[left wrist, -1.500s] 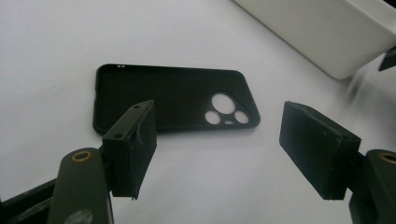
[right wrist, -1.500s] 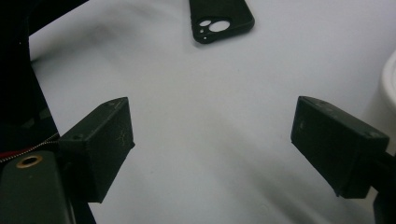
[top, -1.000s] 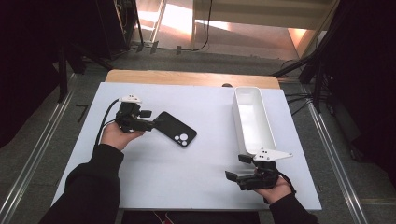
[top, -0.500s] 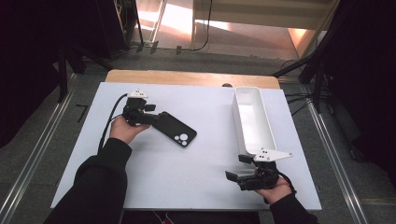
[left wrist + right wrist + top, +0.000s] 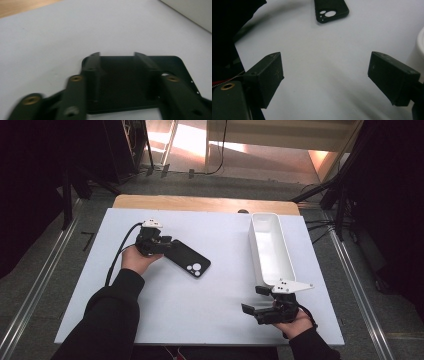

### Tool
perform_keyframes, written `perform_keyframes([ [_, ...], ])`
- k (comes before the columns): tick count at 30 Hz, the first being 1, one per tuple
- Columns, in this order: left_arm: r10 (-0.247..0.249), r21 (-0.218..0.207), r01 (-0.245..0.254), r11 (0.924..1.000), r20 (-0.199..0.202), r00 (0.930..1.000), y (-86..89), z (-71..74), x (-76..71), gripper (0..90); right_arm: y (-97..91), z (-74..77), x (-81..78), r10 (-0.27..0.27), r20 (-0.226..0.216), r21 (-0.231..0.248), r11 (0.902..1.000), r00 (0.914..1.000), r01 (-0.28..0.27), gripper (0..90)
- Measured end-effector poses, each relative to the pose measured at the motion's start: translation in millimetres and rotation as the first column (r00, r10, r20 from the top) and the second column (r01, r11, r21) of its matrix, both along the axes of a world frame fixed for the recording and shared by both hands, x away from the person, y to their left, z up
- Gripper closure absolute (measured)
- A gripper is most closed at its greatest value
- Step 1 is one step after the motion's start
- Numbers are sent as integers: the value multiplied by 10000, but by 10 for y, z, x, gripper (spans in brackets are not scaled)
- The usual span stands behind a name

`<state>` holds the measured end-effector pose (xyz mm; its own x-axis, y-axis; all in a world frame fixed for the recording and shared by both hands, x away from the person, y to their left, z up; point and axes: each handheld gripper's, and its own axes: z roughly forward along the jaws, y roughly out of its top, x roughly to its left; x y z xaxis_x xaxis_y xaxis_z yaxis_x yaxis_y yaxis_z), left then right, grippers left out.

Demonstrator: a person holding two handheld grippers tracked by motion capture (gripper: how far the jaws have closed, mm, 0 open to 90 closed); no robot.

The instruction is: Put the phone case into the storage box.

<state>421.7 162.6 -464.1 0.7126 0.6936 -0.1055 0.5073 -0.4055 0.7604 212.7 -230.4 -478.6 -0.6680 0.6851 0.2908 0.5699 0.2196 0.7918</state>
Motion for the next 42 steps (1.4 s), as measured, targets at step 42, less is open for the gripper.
perform_keyframes([
  [42,134,561,-83,9984,-923,9956,260,-348,-94,896,6,5,-8,63,-22,52,10000,10000,-62,115],
])
